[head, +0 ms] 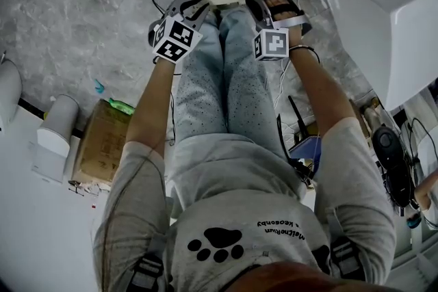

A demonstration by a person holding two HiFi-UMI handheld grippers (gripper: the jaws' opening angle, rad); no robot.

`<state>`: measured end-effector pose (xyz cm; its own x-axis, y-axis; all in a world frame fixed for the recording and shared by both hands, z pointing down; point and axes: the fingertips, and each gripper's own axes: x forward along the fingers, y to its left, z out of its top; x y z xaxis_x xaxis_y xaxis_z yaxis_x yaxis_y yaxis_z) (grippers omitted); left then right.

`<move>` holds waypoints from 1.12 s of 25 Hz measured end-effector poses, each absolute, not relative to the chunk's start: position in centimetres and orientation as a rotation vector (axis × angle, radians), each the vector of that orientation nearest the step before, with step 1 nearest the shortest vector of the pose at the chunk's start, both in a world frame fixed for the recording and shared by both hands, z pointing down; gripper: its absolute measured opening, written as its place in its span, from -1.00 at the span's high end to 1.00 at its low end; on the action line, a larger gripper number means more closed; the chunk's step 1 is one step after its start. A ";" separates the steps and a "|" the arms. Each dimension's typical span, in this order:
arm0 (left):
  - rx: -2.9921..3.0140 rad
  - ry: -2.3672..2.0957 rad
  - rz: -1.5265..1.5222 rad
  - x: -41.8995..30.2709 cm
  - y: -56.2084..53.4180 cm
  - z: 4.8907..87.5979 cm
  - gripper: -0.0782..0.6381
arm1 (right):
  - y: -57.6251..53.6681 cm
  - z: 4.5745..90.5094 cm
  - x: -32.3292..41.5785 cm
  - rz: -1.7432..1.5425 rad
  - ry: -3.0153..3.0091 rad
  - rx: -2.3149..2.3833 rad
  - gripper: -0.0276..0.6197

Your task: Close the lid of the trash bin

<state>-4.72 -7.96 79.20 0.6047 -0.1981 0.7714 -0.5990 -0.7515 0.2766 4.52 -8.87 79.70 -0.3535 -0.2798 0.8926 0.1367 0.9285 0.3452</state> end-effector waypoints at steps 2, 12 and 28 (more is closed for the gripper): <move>2.303 -0.620 1.035 -4.6 -8.0 79.7 0.54 | -8.9 80.2 4.6 -0.423 -1.877 0.100 0.58; 2.270 -0.600 1.061 -4.4 -7.5 81.2 0.54 | -8.4 81.7 4.8 -0.390 -1.846 0.093 0.60; 2.205 -0.607 1.093 -4.2 -7.5 82.5 0.54 | -8.3 82.9 4.9 -0.310 -1.804 0.014 0.60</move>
